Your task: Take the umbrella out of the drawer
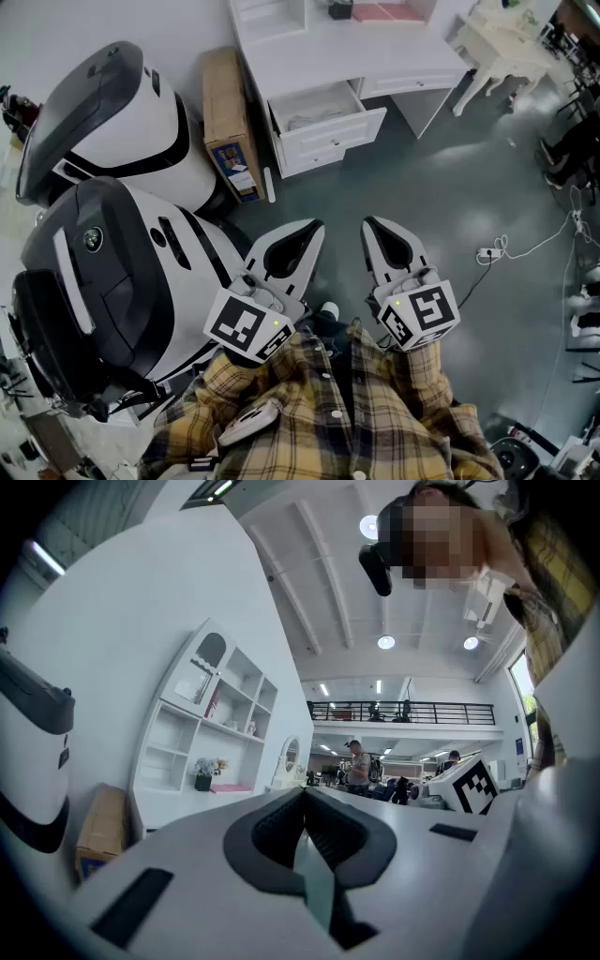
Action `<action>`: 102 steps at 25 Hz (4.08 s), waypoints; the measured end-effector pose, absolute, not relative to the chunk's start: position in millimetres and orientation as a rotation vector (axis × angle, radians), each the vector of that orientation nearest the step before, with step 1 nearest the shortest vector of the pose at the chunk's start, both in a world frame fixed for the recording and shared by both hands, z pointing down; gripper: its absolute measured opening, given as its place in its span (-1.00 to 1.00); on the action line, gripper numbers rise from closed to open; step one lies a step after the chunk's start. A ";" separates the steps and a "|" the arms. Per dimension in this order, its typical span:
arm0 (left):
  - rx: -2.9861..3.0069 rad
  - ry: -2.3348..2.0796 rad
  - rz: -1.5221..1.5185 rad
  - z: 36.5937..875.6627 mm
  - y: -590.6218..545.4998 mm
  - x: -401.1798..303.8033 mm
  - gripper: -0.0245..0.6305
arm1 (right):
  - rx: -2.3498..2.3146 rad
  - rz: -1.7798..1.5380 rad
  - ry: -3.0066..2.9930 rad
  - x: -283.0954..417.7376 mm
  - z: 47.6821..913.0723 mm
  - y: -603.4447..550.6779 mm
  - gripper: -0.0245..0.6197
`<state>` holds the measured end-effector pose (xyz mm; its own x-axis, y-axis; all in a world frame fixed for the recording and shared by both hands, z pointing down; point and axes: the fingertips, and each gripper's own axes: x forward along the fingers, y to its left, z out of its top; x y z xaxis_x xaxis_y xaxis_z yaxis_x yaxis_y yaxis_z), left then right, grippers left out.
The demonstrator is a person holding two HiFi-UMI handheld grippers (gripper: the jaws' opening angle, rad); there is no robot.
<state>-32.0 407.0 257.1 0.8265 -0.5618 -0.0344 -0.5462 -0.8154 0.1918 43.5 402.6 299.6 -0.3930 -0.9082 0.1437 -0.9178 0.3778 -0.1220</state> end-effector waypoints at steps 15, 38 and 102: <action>2.873 -0.904 -0.143 251.4 422.3 1.2 -0.86 | 1.692 0.274 -2.615 75.6 295.9 423.0 -0.87; 2.800 -1.015 -0.110 277.7 319.0 1.5 -0.86 | 1.685 0.332 -2.576 110.9 320.2 329.1 -0.87; 2.494 -1.473 -0.115 291.7 -132.6 0.0 -0.86 | 1.228 0.485 -2.667 148.5 349.6 -156.5 -0.87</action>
<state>0.0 -132.6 291.7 0.4882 -0.8710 0.0552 -0.8519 -0.4619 0.2470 148.5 -156.5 349.6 -0.6478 -0.7079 0.2816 -0.7617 0.6087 -0.2221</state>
